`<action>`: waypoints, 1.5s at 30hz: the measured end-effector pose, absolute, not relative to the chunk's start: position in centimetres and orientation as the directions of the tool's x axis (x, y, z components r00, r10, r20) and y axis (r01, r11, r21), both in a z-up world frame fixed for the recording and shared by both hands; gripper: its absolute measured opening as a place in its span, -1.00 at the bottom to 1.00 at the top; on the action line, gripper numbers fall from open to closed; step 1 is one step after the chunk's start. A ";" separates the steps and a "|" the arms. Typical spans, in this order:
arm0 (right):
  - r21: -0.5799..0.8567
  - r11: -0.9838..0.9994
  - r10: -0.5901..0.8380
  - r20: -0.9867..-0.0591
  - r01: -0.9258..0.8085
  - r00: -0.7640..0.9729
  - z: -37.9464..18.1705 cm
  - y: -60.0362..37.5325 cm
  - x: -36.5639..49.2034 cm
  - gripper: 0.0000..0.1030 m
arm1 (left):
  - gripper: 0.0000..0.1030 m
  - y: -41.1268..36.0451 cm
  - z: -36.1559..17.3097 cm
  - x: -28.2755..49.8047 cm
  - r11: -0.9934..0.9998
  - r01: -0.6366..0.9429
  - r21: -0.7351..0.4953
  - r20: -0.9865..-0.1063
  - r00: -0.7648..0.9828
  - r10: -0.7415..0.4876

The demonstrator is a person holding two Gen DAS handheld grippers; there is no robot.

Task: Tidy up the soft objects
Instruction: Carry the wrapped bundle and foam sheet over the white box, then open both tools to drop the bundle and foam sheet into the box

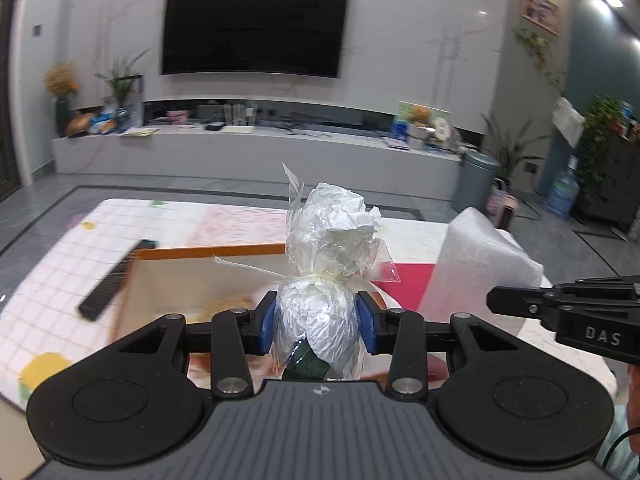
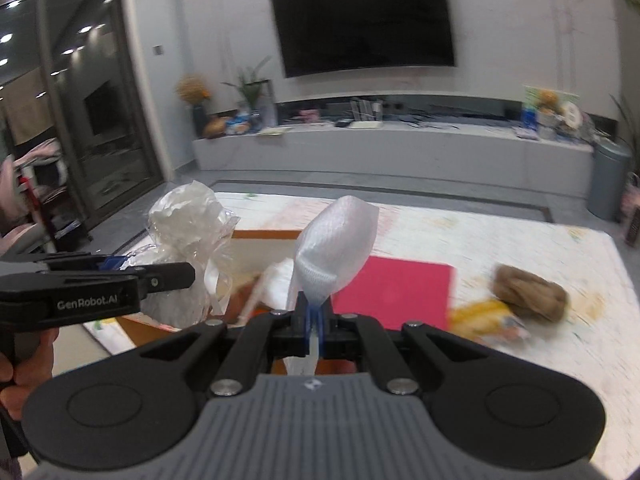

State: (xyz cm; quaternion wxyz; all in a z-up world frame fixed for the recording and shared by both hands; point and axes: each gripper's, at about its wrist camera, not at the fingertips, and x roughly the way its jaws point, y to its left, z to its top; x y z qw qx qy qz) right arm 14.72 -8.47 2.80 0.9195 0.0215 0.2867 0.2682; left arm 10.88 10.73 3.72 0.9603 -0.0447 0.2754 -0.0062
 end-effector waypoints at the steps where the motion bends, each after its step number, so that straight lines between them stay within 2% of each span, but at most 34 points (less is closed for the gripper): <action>1: 0.192 0.847 0.518 -0.513 -0.496 0.685 3.0 -7.6 14.9 -1.00 | -0.10 11.6 3.7 10.8 0.996 -0.032 -0.089 -0.529 0.848 -0.020; 6: 0.169 0.813 0.553 -0.524 -0.557 0.648 3.2 -2.9 16.0 -0.99 | -0.10 15.9 3.5 11.2 0.989 -0.109 -0.104 -0.553 0.832 0.033; 10: 0.174 0.801 0.555 -0.577 -0.574 0.600 1.9 -0.3 18.1 -0.99 | -0.10 17.7 2.4 11.5 0.983 -0.128 -0.133 -0.584 0.811 0.026; 21: 0.217 0.810 0.478 -0.783 -0.544 0.398 -4.6 3.6 24.3 -0.99 | -0.10 18.5 -1.4 13.9 0.975 -0.061 -0.212 -0.675 0.731 -0.101; 31: 0.189 0.809 0.380 -0.891 -0.557 0.250 -8.6 5.7 27.0 -0.94 | -0.10 17.9 -2.6 16.8 0.972 -0.017 -0.236 -0.741 0.651 -0.168; 37: 0.145 0.800 0.359 -0.893 -0.582 0.272 -8.0 5.4 26.8 -0.69 | -0.11 17.6 -4.0 18.6 0.965 -0.025 -0.261 -0.790 0.580 -0.199; 39: 0.131 0.794 0.367 -0.882 -0.594 0.296 -7.2 5.0 26.4 -0.35 | -0.11 17.4 -4.7 19.0 0.963 -0.023 -0.270 -0.801 0.560 -0.212; 41: 0.112 0.790 0.370 -0.871 -0.603 0.324 -6.4 4.4 25.8 -0.19 | -0.11 17.1 -5.3 19.5 0.960 -0.013 -0.280 -0.809 0.541 -0.229; 45: 0.047 0.790 0.339 -0.864 -0.611 0.372 -5.6 3.8 25.3 -0.06 | -0.10 16.4 -6.2 20.2 0.965 -0.008 -0.264 -0.828 0.515 -0.222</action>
